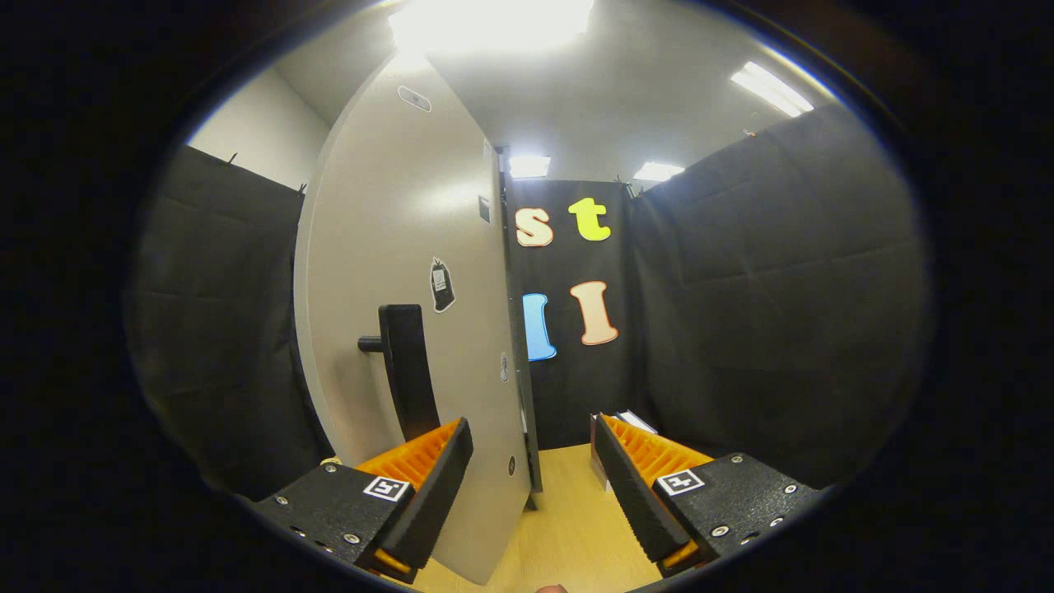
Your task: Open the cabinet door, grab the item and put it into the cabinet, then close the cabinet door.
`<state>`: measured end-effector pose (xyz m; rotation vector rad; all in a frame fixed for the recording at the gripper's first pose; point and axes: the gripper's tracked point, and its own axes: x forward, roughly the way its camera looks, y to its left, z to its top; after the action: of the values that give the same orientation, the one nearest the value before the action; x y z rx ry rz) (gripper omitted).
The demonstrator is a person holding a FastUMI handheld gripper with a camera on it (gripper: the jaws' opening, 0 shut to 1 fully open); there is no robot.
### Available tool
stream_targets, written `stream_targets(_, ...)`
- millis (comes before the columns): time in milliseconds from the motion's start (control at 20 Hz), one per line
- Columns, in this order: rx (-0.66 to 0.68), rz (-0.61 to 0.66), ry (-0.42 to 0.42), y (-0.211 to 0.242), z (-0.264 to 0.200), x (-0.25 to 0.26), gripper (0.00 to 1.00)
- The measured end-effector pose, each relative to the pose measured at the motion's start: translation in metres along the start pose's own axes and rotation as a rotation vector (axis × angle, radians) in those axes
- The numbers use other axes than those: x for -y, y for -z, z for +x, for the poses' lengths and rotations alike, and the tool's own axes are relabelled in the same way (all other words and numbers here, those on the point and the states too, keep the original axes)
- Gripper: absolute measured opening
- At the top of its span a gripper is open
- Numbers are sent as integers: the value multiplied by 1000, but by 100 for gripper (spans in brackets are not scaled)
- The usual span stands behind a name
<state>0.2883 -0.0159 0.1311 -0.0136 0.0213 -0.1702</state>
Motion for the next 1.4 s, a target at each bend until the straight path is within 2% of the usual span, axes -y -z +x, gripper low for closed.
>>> stream_targets(200,-19,11,-70,5,12,-39,93)
stream_targets(850,-35,75,-201,15,62,-142,94)
stream_targets(1400,-40,61,-202,21,123,-210,95)
